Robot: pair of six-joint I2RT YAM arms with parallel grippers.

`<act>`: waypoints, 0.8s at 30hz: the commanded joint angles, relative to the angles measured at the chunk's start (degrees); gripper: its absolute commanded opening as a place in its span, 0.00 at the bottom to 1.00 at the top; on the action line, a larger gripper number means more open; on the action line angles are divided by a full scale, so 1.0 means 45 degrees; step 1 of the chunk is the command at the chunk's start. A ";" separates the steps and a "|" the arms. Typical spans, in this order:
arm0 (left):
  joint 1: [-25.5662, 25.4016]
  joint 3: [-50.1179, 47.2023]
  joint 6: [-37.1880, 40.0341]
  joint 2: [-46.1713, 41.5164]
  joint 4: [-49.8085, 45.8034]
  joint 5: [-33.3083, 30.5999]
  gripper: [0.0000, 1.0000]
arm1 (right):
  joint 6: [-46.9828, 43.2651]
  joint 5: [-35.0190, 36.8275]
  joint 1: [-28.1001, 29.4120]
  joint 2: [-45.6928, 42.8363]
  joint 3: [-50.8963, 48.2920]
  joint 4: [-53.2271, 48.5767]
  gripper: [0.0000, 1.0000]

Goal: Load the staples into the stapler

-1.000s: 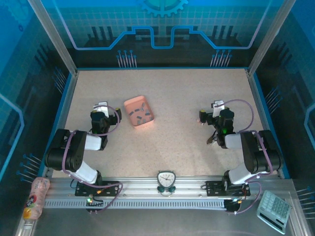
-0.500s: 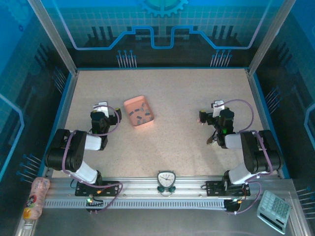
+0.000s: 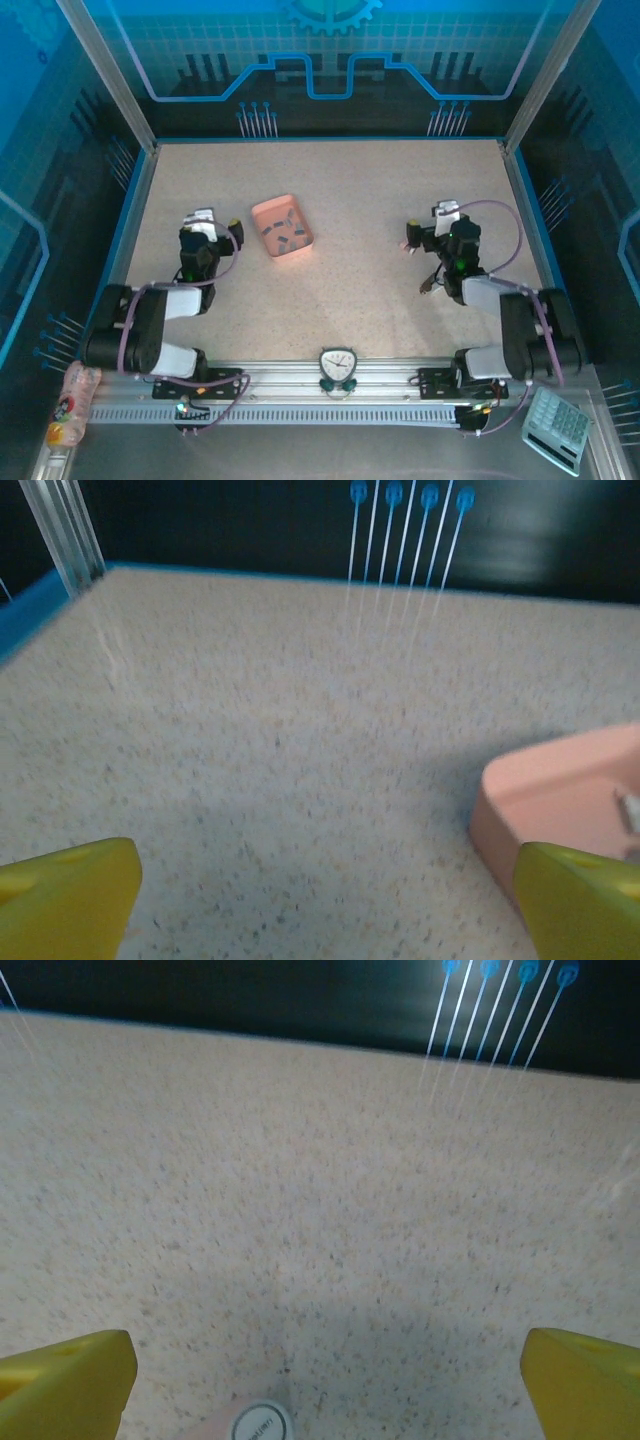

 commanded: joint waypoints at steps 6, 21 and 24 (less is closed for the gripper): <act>-0.0171 0.3280 -0.3939 -0.2895 -0.8122 0.1006 0.94 | 0.2185 -0.0508 0.0704 -0.1543 0.4514 -0.8437 1.00; -0.0227 0.8188 -0.7676 0.3033 -1.2336 0.5459 0.82 | 0.4747 -0.3577 0.5038 0.3866 1.0284 -1.1849 1.00; -0.0316 0.8737 -0.7617 0.3984 -1.2153 0.5451 0.79 | 0.5029 -0.3989 0.5212 0.4407 1.0552 -1.1598 1.00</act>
